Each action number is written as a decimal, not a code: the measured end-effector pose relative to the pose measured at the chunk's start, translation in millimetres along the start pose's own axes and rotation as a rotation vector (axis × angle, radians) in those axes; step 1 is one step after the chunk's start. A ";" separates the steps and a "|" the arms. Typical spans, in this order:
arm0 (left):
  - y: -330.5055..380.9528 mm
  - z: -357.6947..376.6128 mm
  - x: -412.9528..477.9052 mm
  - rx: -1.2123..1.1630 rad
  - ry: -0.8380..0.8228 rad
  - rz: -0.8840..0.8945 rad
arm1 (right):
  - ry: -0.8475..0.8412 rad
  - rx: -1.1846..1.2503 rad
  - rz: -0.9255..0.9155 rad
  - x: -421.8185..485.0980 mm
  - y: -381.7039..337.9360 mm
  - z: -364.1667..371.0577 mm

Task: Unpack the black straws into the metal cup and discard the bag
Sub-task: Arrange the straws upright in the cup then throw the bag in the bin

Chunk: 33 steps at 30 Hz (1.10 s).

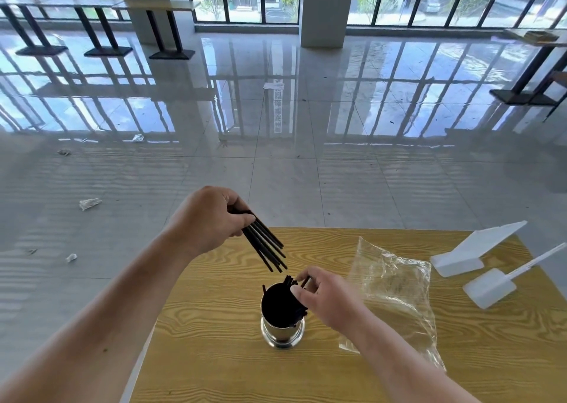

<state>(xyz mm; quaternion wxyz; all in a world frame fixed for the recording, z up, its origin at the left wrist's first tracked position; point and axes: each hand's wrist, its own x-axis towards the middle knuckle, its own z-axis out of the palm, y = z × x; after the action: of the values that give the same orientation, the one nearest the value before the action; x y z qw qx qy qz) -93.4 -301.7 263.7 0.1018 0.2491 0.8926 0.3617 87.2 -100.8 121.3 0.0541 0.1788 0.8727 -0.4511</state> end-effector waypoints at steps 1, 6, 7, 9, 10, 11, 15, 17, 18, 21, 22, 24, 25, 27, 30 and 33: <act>-3.1 1.5 -0.7 -0.010 0.040 0.013 | 0.016 -0.012 0.010 0.4 1.4 2.2; -13.6 23.0 -10.3 -0.285 0.309 0.027 | 0.106 0.221 0.003 -0.6 -9.7 -4.9; -14.0 30.4 -12.4 -0.351 0.336 0.015 | 0.079 0.288 0.003 0.0 -17.0 -7.6; -14.9 47.6 -14.8 -0.518 0.343 -0.017 | 0.006 0.484 0.055 5.7 -35.0 -13.0; -15.5 56.2 -15.9 -0.601 0.331 -0.038 | -0.036 0.635 0.105 9.9 -43.8 -15.6; -15.4 64.6 -17.3 -0.675 0.313 -0.066 | -0.075 0.810 0.160 14.1 -51.7 -18.2; -14.2 86.3 -26.5 -0.997 0.211 -0.270 | -0.155 1.274 0.238 26.4 -69.1 -28.2; -16.3 92.2 -31.5 -1.136 0.171 -0.380 | -0.111 1.363 0.247 30.4 -70.4 -32.4; -18.1 95.3 -34.3 -1.191 0.148 -0.427 | -0.087 1.382 0.253 31.9 -69.8 -33.5; -28.1 105.0 -43.5 -1.299 0.059 -0.537 | 0.000 1.234 0.280 34.9 -66.0 -33.5; -33.1 107.9 -46.2 -1.313 0.029 -0.560 | 0.042 1.135 0.278 35.7 -64.1 -32.8; -43.0 112.3 -49.8 -1.273 -0.045 -0.581 | 0.108 0.961 0.237 36.2 -61.4 -32.2; -47.9 113.7 -50.6 -1.218 -0.088 -0.577 | 0.127 0.897 0.207 36.2 -61.0 -32.9; -56.7 115.6 -51.5 -1.077 -0.164 -0.552 | 0.158 0.766 0.136 35.5 -60.5 -36.0; -70.6 121.0 -52.5 -0.771 -0.168 -0.530 | 0.180 0.424 0.049 32.3 -56.4 -38.7; -84.5 126.0 -54.4 -0.478 -0.095 -0.497 | 0.118 0.143 -0.009 27.7 -52.3 -29.0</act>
<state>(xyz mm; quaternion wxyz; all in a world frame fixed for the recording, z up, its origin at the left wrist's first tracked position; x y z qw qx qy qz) -32.6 -306.9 114.5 0.2836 0.0096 0.8104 0.5125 44.5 -97.8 171.4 -0.0122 0.2044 0.8408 -0.5011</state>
